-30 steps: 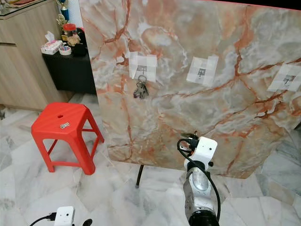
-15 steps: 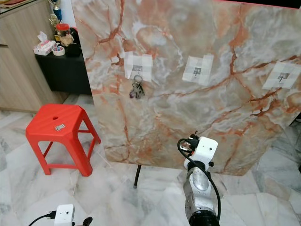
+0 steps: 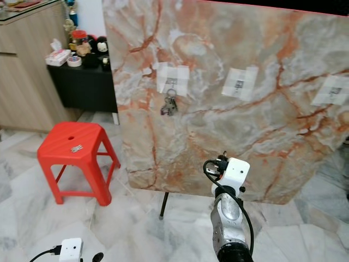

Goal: Hang keys on a hook

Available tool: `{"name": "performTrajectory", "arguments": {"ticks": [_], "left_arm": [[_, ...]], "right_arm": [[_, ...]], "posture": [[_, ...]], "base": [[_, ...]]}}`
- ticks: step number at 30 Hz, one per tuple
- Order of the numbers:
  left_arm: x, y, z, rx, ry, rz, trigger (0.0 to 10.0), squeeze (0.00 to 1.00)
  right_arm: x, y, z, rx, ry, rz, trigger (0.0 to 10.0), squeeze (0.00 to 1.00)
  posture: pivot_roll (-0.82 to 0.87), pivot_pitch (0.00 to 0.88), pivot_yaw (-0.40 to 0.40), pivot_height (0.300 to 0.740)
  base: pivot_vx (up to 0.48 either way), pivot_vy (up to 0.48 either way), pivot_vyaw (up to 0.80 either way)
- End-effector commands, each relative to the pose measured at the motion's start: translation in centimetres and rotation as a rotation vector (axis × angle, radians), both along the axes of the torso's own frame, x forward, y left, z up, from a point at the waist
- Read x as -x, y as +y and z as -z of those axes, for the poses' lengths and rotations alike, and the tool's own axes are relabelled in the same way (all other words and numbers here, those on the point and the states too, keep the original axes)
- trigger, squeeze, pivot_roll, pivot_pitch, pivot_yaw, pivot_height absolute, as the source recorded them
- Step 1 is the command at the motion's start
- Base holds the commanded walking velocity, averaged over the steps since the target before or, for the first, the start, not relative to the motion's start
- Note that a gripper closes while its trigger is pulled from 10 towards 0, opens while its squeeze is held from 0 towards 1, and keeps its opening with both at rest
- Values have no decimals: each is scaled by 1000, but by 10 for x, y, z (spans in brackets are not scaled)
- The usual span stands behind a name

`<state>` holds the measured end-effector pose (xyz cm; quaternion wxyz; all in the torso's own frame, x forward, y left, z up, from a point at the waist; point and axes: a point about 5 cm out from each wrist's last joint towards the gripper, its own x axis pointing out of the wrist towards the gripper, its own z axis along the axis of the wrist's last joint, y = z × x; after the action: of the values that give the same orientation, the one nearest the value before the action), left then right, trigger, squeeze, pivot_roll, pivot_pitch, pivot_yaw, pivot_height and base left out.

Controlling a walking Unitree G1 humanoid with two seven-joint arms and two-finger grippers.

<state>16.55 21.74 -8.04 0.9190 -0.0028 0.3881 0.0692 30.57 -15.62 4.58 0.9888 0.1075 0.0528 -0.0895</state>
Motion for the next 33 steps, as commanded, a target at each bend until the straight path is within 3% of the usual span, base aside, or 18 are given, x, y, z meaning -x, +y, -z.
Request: {"name": "performTrajectory", "arguments": {"ticks": [1, 10, 17, 25, 30, 33], "left_arm": [[6, -1, 3, 5, 24, -6, 10000, 0], [7, 0, 3, 6, 27, -8, 10000, 0], [7, 1, 3, 5, 27, -7, 10000, 0], [7, 0, 3, 3, 27, 1, 10000, 0], [8, 0, 4, 1, 30, 7, 10000, 0], [7, 0, 4, 1, 29, 8, 10000, 0]], "right_arm": [[-1, -4, -1, 7, -3, 10, 10000, 0], [0, -3, 0, 8, 1, 4, 10000, 0], [4, -4, 4, 11, 7, 10, 10000, 0], [32, -21, 5, 100, -59, 76, 10000, 0], [60, -33, 17, 151, -17, 82, 10000, 0], [67, -36, 20, 158, -2, 91, 10000, 0]], "posture": [[67, 0, -99, 740], [67, 0, -99, 740], [69, 0, -101, 740], [65, 0, -102, 740], [51, 0, -98, 740], [51, 0, -98, 740]], "base": [[0, 0, 0], [0, 0, 0], [254, 0, 0], [269, 0, 0], [269, 0, 0], [269, 0, 0]]}}
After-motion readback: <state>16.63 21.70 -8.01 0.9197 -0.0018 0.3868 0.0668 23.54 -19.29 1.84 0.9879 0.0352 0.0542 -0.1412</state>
